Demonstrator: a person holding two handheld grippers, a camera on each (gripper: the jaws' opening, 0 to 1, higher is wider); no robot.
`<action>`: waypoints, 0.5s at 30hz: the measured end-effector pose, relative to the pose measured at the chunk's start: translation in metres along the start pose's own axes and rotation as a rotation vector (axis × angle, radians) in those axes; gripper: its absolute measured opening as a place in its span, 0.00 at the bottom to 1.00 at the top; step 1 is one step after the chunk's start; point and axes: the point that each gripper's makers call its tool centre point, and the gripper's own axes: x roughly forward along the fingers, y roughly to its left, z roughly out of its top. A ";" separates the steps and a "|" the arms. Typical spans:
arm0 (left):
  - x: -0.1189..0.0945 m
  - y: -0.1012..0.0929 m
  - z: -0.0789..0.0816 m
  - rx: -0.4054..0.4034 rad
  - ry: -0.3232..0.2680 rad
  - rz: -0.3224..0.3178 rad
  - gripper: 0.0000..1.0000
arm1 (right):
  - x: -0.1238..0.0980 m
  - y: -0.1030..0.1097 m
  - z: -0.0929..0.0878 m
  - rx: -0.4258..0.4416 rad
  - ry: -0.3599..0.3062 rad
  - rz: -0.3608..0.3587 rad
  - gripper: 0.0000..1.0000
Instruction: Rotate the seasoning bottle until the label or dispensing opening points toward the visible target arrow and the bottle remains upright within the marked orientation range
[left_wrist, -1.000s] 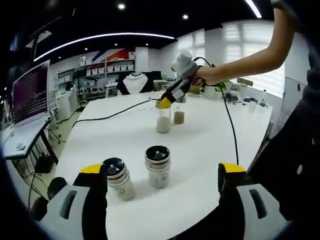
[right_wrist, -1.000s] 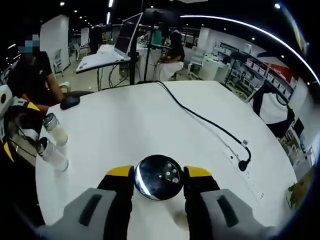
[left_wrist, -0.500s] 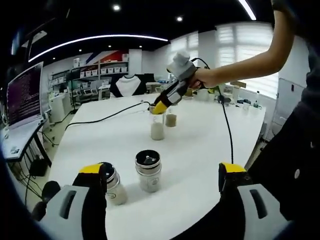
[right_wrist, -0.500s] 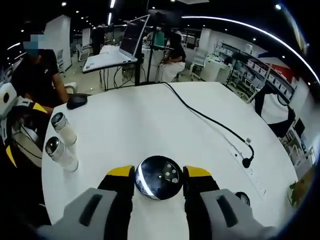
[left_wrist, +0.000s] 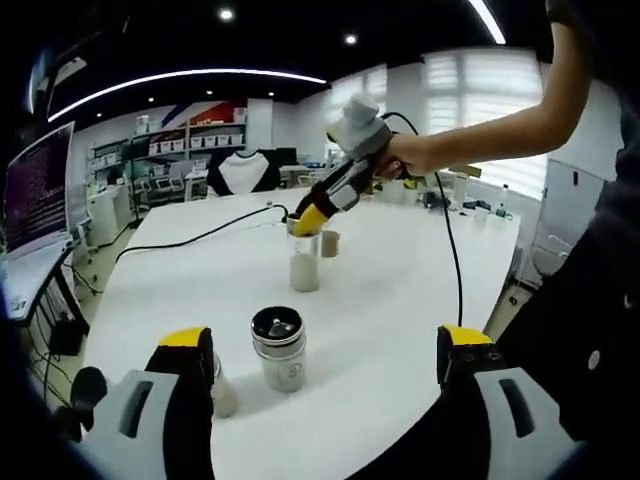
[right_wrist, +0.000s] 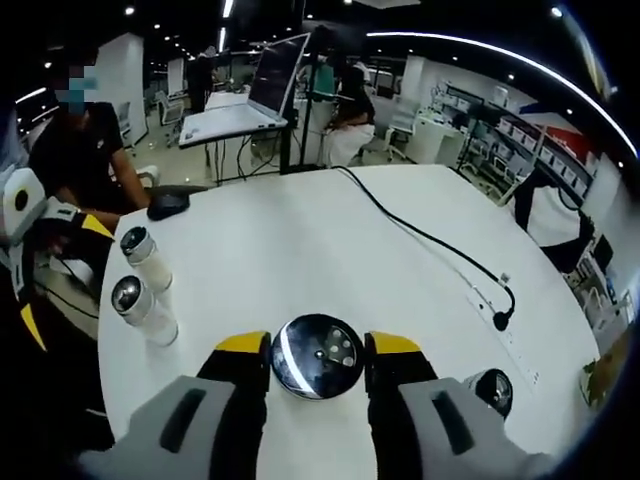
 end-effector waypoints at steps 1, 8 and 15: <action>0.000 -0.001 0.000 -0.001 -0.001 -0.005 0.98 | -0.001 0.002 0.000 -0.002 0.000 -0.001 0.34; 0.000 -0.007 0.000 -0.001 -0.001 -0.026 0.98 | -0.012 0.024 -0.004 -0.002 -0.004 0.019 0.34; 0.001 -0.014 0.001 0.009 0.004 -0.046 0.98 | -0.020 0.044 -0.007 -0.013 -0.003 0.038 0.34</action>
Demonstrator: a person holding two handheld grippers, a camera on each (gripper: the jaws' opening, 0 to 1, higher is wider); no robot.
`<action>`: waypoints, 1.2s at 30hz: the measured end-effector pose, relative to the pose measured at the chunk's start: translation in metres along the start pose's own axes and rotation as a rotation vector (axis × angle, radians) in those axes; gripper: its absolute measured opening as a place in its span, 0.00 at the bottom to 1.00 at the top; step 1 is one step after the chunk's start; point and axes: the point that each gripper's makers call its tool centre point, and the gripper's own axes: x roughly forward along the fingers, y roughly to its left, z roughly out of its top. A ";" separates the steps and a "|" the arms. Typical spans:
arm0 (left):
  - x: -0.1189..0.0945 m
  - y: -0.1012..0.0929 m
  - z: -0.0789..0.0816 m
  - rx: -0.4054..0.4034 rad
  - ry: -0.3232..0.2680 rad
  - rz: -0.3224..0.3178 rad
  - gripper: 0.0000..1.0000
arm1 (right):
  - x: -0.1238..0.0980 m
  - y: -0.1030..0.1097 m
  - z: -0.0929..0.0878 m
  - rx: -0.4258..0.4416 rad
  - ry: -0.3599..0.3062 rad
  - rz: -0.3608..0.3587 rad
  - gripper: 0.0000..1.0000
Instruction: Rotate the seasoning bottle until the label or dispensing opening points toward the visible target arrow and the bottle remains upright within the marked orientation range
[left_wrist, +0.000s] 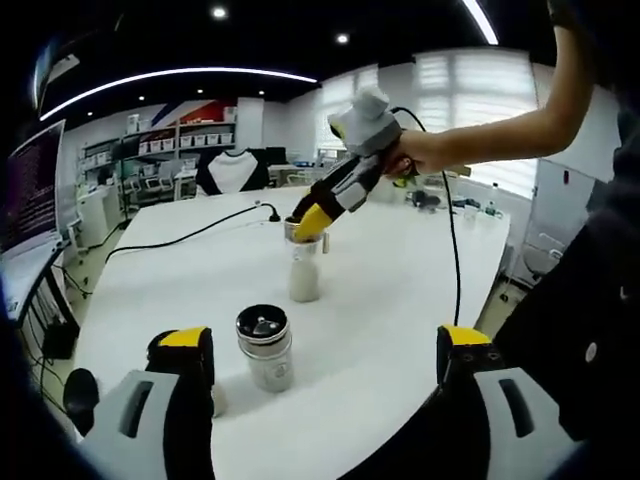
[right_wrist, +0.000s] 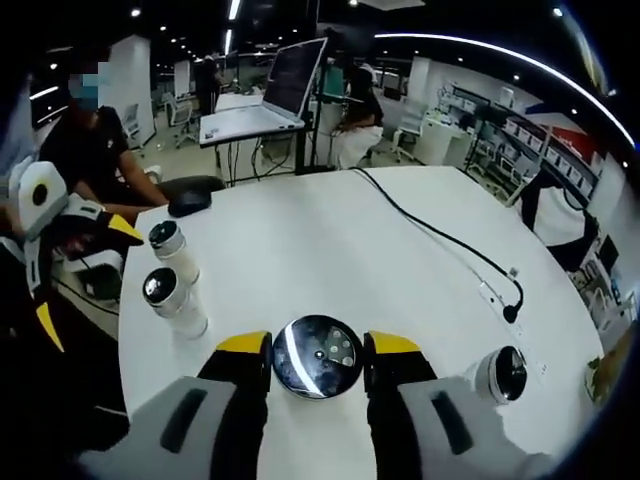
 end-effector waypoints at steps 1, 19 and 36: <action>0.000 -0.001 0.001 -0.001 -0.001 0.000 0.98 | -0.001 0.003 -0.001 -0.003 0.001 0.005 0.34; 0.008 -0.010 -0.002 -0.004 -0.001 -0.010 0.97 | -0.020 0.055 -0.011 0.020 -0.035 0.083 0.33; 0.015 -0.024 0.002 -0.001 0.001 -0.020 0.97 | -0.031 0.083 -0.011 0.015 -0.095 0.112 0.11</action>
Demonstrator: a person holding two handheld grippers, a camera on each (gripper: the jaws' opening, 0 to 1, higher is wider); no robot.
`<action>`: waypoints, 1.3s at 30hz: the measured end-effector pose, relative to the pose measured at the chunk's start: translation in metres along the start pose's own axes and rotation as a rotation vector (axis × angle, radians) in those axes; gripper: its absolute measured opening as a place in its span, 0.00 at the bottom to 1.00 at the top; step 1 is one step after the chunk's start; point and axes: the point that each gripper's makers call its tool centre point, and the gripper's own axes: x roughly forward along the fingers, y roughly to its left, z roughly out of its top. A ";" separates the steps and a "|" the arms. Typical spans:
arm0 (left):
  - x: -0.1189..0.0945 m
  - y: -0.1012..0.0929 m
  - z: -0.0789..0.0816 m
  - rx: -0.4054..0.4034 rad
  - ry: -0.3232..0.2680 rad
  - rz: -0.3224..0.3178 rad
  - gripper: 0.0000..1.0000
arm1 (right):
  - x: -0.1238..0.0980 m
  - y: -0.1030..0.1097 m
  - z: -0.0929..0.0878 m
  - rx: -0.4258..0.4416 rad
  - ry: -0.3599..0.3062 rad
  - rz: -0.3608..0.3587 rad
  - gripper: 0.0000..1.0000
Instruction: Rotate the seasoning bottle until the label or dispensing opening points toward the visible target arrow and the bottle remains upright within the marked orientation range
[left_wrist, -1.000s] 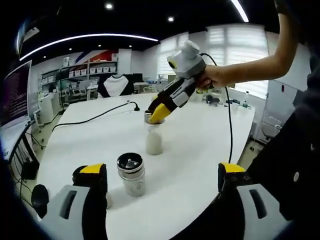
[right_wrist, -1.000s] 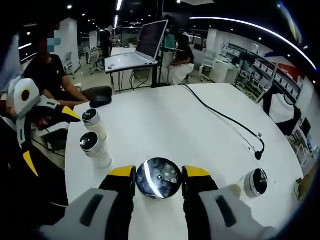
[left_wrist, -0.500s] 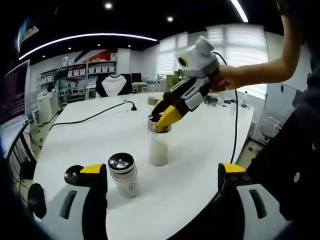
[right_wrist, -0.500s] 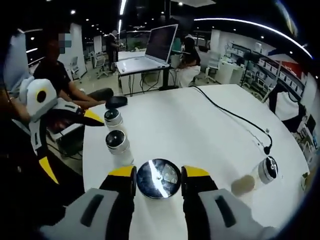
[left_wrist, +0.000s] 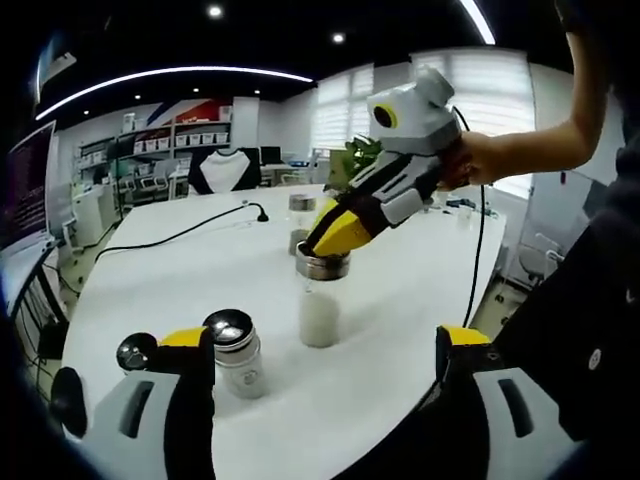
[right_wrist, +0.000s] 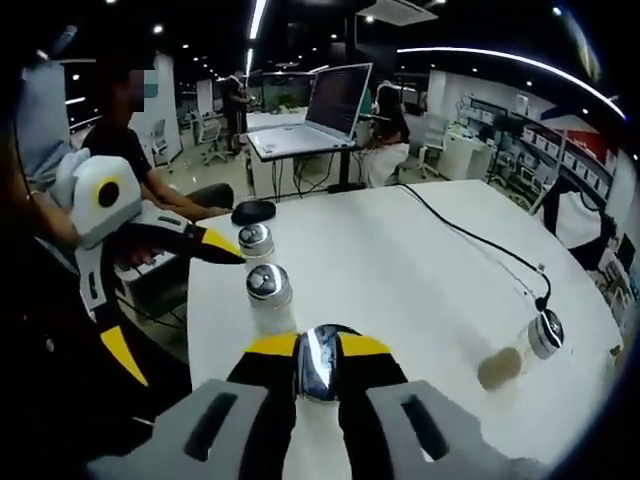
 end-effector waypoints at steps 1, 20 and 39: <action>0.000 0.000 0.000 0.000 -0.002 -0.001 0.97 | -0.002 -0.002 0.000 -0.002 -0.004 -0.018 0.13; 0.002 -0.002 -0.003 0.000 0.011 0.002 0.97 | 0.001 -0.005 -0.008 -0.040 0.057 -0.043 0.36; -0.003 -0.002 -0.002 -0.017 0.012 0.026 0.97 | 0.014 0.011 -0.002 -0.141 0.084 0.030 0.36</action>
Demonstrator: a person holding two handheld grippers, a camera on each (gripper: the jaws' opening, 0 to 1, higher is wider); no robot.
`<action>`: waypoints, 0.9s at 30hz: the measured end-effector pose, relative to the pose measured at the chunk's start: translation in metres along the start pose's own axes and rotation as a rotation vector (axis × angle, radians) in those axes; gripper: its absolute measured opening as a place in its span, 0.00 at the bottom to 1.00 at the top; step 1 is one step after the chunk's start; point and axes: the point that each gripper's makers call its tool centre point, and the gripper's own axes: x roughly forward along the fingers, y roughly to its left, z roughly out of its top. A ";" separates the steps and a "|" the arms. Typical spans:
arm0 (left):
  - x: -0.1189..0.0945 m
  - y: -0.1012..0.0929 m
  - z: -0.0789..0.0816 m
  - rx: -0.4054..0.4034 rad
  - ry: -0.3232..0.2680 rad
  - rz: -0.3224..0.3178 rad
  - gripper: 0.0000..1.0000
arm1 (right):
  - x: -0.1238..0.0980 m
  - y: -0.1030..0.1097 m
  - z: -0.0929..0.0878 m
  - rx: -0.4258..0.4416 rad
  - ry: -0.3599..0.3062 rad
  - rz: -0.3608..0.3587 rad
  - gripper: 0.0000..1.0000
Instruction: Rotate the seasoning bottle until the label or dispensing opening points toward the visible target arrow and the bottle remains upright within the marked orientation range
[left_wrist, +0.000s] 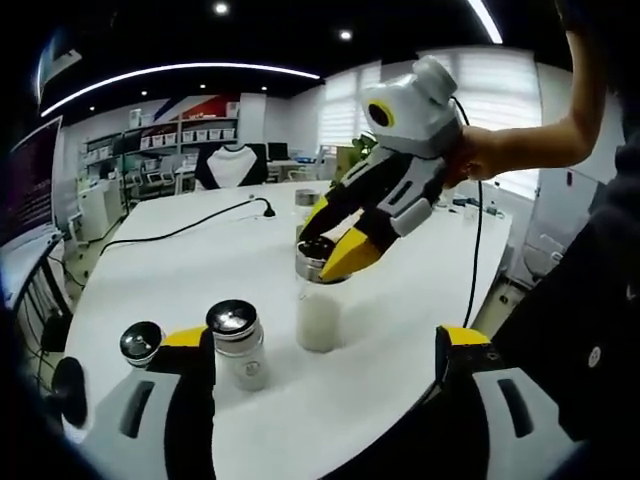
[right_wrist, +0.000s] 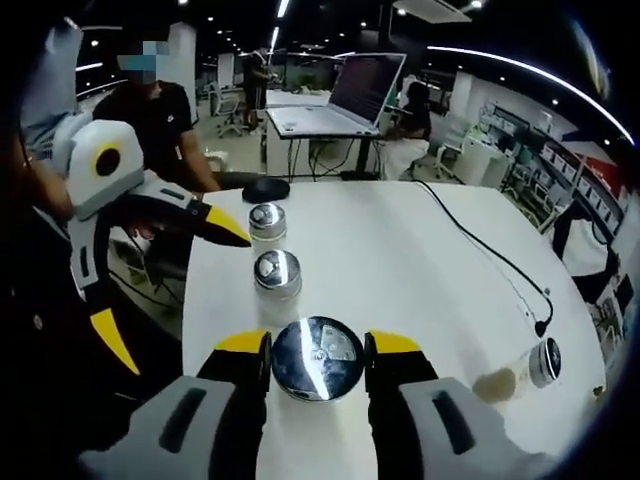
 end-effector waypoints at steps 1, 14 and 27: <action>0.000 0.000 0.000 0.000 0.000 -0.002 0.97 | 0.000 0.002 0.000 -0.003 -0.001 0.006 0.36; 0.005 -0.004 -0.002 0.016 0.005 -0.051 0.96 | -0.003 0.027 0.001 -0.064 -0.006 0.071 0.36; 0.026 -0.019 0.000 0.046 -0.001 -0.153 0.82 | -0.014 0.032 -0.001 -0.024 -0.014 0.062 0.35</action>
